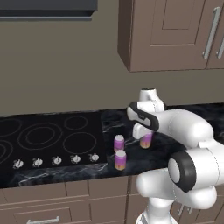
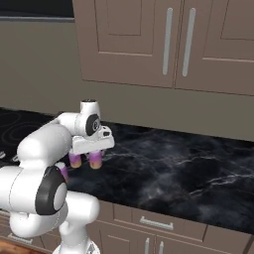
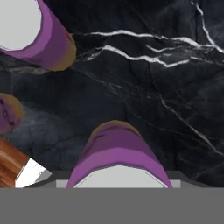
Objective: Four empty soda cans are scattered around the kitchen. Gather all the cans and cluster them next to the stove for recycling.
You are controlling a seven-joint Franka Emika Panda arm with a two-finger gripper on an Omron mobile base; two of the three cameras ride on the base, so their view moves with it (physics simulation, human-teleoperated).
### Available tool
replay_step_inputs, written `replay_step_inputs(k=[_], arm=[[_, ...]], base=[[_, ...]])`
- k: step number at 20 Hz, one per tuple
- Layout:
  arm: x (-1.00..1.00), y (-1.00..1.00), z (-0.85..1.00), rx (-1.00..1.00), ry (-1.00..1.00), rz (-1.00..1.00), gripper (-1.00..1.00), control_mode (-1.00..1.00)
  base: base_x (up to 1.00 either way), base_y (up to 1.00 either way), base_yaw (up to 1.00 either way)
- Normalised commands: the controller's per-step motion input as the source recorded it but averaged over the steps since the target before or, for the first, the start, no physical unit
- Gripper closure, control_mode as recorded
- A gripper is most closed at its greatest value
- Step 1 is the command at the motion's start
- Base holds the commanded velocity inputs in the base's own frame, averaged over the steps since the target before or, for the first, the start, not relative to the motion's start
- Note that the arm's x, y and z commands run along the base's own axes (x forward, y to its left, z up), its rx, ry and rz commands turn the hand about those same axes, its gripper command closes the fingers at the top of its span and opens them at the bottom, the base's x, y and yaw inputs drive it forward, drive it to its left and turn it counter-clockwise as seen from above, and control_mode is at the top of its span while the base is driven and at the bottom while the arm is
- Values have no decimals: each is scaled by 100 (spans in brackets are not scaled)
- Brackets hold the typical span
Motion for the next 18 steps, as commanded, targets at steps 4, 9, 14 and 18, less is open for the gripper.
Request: replay_step_inputs(k=[4, 9, 14, 18], arm=[[4, 8, -20, 0, -1, 13, 100, -100], [2, 13, -25, 0, -2, 7, 100, -100], [5, 4, -23, 1, -1, 5, 100, -100], [17, 0, -18, 2, -2, 4, 100, -100]], base=[[0, 0, 0], [0, 0, 0], [0, 0, 0], [0, 0, 0]])
